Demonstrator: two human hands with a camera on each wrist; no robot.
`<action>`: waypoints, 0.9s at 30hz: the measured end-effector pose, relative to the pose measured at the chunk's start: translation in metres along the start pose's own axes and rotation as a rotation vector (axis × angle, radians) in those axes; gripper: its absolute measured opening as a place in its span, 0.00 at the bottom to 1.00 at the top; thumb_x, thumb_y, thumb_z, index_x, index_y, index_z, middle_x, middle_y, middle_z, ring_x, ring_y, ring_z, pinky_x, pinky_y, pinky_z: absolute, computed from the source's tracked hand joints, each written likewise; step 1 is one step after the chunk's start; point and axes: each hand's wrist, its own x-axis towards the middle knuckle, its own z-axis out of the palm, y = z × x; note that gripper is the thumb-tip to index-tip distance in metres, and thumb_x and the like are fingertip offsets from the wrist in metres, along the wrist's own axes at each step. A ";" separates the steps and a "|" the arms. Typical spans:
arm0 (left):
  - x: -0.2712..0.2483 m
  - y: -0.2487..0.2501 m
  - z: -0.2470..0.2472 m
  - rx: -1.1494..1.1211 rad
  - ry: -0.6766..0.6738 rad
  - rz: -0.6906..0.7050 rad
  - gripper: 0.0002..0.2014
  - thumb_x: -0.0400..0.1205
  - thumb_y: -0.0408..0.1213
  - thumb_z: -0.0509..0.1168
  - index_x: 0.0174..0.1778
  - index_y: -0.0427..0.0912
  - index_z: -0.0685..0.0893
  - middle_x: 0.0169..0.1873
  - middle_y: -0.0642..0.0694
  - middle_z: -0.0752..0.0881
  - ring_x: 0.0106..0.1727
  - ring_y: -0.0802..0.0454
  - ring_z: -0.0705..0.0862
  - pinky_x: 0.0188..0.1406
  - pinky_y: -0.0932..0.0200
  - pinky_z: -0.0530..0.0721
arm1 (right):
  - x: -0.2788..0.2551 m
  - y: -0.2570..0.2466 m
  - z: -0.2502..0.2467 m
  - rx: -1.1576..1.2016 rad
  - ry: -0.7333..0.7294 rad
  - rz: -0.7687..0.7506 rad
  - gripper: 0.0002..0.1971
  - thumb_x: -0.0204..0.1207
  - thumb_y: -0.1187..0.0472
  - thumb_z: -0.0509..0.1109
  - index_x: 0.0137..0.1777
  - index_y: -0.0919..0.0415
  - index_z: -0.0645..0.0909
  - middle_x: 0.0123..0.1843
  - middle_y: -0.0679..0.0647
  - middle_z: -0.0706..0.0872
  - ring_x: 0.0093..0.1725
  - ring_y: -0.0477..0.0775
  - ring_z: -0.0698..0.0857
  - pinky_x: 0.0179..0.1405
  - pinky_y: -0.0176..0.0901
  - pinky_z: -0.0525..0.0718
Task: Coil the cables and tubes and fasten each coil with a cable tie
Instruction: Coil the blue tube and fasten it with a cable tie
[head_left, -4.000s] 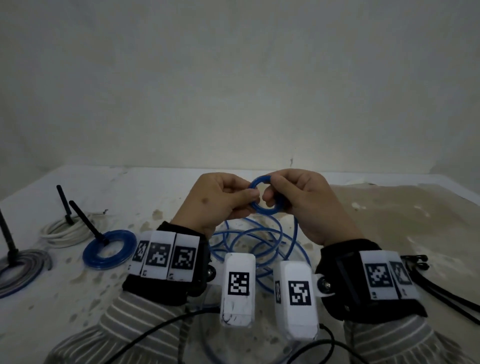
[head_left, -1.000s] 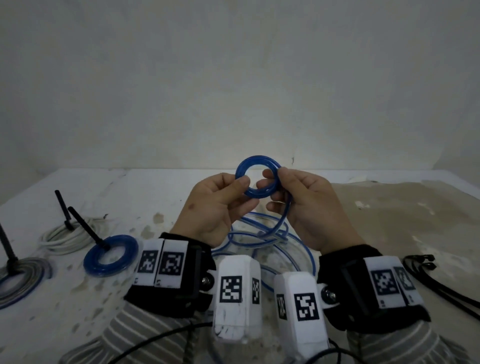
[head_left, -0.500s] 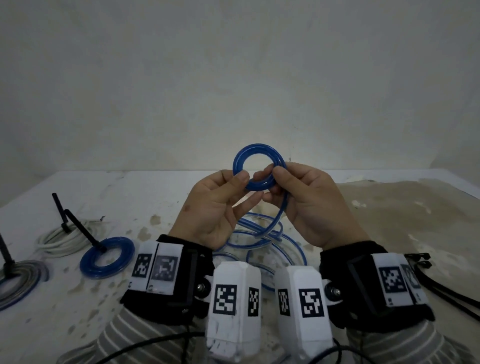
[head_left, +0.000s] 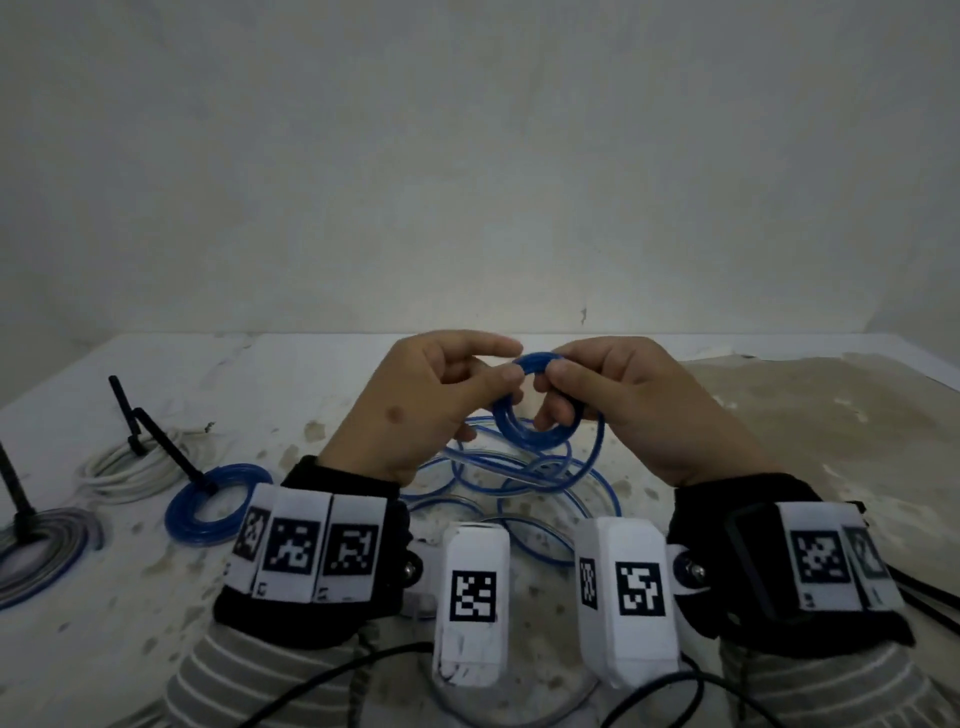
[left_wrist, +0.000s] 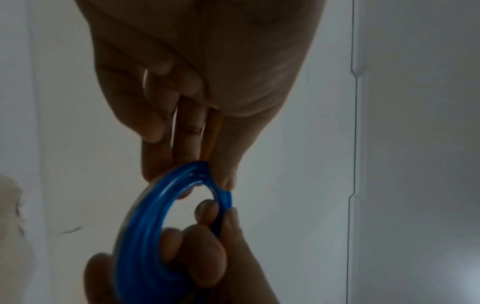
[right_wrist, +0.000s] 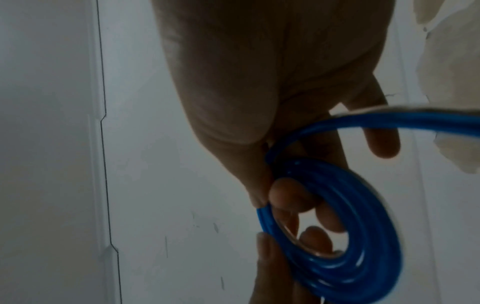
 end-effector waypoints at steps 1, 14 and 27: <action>-0.001 0.002 -0.002 0.026 -0.011 0.002 0.04 0.75 0.34 0.70 0.42 0.47 0.87 0.29 0.49 0.90 0.33 0.57 0.87 0.22 0.68 0.78 | -0.001 0.000 -0.001 -0.028 -0.018 0.007 0.11 0.81 0.69 0.60 0.40 0.66 0.82 0.21 0.49 0.80 0.30 0.49 0.83 0.36 0.34 0.83; 0.000 0.002 0.000 -0.221 0.080 -0.043 0.04 0.68 0.33 0.71 0.37 0.38 0.85 0.24 0.47 0.89 0.24 0.57 0.86 0.25 0.68 0.83 | 0.004 0.001 0.011 0.224 0.125 0.065 0.14 0.83 0.60 0.56 0.46 0.63 0.83 0.27 0.51 0.83 0.30 0.47 0.82 0.39 0.43 0.85; -0.001 -0.006 0.013 -0.339 0.058 -0.155 0.04 0.72 0.33 0.70 0.39 0.36 0.84 0.28 0.45 0.89 0.31 0.54 0.88 0.30 0.66 0.86 | 0.007 0.003 0.006 0.417 0.201 0.016 0.14 0.83 0.63 0.57 0.43 0.66 0.82 0.27 0.50 0.83 0.33 0.49 0.84 0.46 0.48 0.85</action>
